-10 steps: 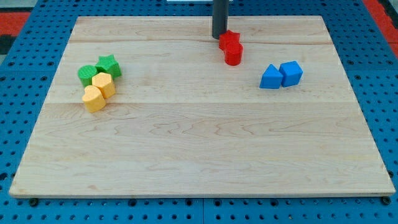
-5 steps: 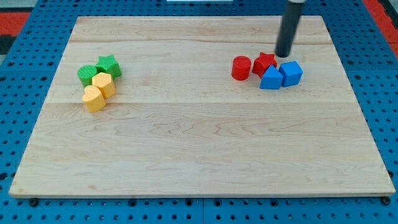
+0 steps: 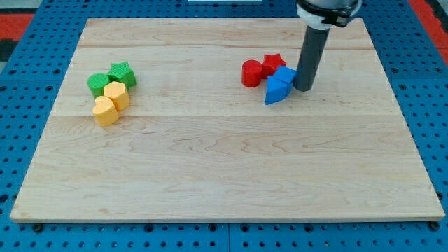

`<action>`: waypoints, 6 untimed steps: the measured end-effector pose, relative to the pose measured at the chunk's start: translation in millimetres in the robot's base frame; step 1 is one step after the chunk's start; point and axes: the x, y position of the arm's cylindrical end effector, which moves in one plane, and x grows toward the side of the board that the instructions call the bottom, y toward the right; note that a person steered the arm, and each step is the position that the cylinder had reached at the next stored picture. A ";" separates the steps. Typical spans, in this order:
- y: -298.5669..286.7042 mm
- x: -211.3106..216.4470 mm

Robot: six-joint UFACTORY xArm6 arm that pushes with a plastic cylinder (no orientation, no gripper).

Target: Move blue triangle into red circle

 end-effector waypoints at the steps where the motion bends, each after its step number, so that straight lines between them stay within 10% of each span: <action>1: 22.4 21.7; 6: -54.2 51.2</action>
